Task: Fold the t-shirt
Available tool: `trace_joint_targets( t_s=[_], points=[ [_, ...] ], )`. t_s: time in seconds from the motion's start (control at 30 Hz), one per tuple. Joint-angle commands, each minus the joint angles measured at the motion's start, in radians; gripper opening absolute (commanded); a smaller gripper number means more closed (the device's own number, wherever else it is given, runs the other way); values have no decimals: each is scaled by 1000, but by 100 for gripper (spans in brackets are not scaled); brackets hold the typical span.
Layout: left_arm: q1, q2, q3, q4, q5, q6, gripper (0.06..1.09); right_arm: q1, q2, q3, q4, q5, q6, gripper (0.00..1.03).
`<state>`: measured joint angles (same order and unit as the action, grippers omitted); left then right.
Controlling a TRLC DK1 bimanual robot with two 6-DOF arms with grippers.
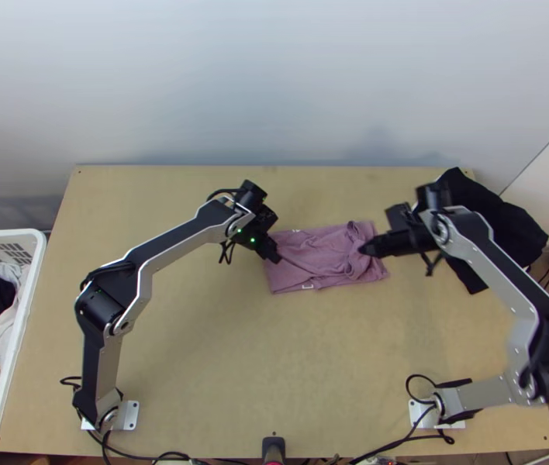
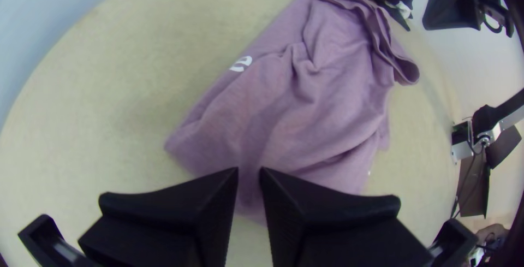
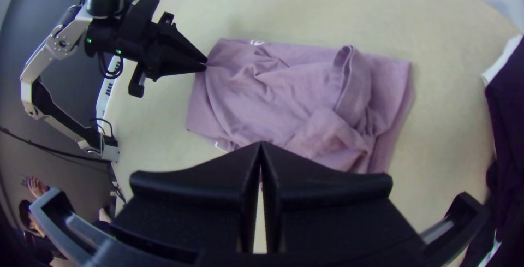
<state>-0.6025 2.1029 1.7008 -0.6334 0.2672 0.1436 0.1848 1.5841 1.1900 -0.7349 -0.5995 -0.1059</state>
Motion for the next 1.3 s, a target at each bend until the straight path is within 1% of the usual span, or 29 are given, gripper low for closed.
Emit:
trace_joint_targets(
  t_s=[0.0,0.07,0.17,0.23,0.33,0.4,0.47,0.6,0.7,0.93,1.03,1.17,1.27],
  points=[
    [-3,9,-49,49,-48,10,34,65,163,112,58,-11,6,3],
    [-10,14,-58,58,-49,10,34,71,209,131,88,-25,20,3],
    [-10,17,-63,61,-49,11,34,116,257,145,123,-26,48,3],
    [-11,20,-58,61,-49,13,34,143,278,138,135,-23,43,3],
    [-22,26,-53,60,-49,13,34,134,318,125,137,-13,38,3],
    [-31,28,-52,60,-49,13,34,113,338,109,137,4,28,3],
    [-34,34,-47,60,-49,11,34,90,352,92,135,72,-2,3],
    [-33,49,-30,55,-49,11,34,5,336,51,112,109,-54,3],
    [-28,60,-20,55,-49,13,34,-65,303,26,86,164,-90,3],
    [-29,72,-3,52,-49,19,34,-229,166,10,-15,167,-184,3],
    [-29,74,-3,49,-48,19,34,-272,117,20,-34,167,-196,3],
    [-33,63,-3,37,-36,27,34,-278,73,62,-77,164,-192,3],
    [-42,25,-3,3,44,53,34,-239,54,89,-100,164,-169,3]
  ],
)
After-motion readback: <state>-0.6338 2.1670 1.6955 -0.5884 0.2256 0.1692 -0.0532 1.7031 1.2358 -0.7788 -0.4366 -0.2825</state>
